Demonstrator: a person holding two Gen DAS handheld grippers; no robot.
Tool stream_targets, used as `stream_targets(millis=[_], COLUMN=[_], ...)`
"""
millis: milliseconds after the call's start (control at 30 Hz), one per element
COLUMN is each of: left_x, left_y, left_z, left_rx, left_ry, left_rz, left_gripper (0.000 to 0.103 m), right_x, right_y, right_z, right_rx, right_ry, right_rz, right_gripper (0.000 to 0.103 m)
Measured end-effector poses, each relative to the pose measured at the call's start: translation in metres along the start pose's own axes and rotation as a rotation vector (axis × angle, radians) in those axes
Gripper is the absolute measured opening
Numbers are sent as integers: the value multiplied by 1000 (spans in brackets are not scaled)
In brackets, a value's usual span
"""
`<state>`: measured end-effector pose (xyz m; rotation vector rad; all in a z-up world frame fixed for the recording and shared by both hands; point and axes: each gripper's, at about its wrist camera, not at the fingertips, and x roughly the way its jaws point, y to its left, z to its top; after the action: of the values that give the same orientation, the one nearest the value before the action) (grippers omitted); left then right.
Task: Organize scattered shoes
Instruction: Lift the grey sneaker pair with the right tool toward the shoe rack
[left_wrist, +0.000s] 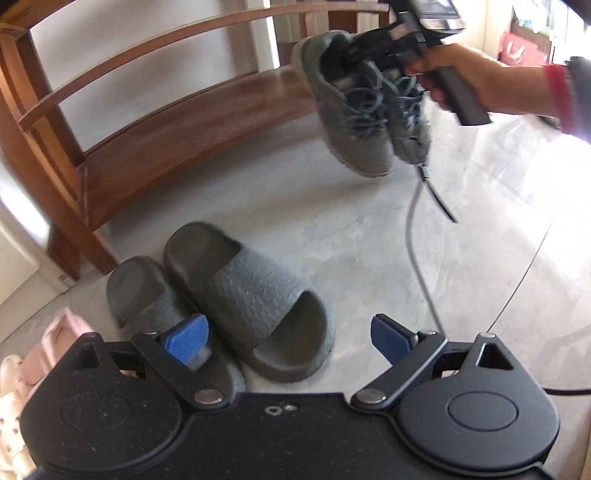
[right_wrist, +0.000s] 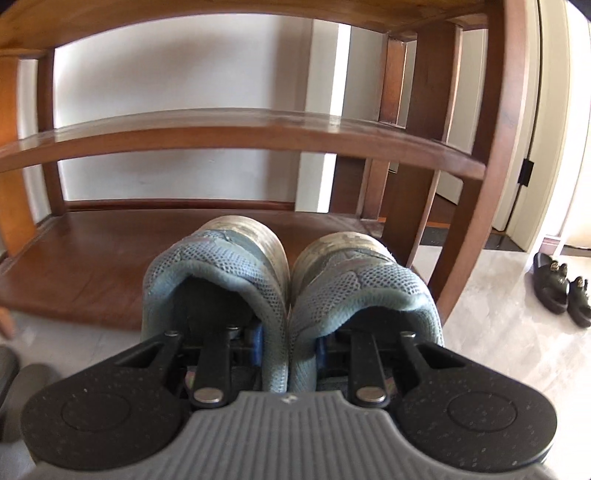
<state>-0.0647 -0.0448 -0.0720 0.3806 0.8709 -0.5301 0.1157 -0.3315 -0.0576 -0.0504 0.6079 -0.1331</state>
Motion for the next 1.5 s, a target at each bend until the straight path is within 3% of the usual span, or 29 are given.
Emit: stream_targets(millis=[300,433,667,767,967,1233,1500], left_x=[-3,-15,-18,-8,26,90,132], left_y=[53,80,100,92,62,39,26], left_z=[26,36,61,76,117,170,196], left_rx=[64,102,-12,-66,-146,-358,-400], left_ry=[-180,-229,-266,-301,-373,-383,-379], left_rz=[-149,-136,-157,-89,115,199,289], left_gripper=[96,96,101,101,101,101,101], right_x=[-20,-43,-65,-55,-8,47,58], right_y=[21,30,33,26,0,-31,-46], right_z=[45,59,68,68,52,42,38], right_rx=[-20,-43,-32,14,71,26,-14], right_ry=[64,130,180,167,133,83,82], right_rz=[-134,-183,-180,-135,-31,93,184], right_gripper=[29,29,29,29,29,29,29])
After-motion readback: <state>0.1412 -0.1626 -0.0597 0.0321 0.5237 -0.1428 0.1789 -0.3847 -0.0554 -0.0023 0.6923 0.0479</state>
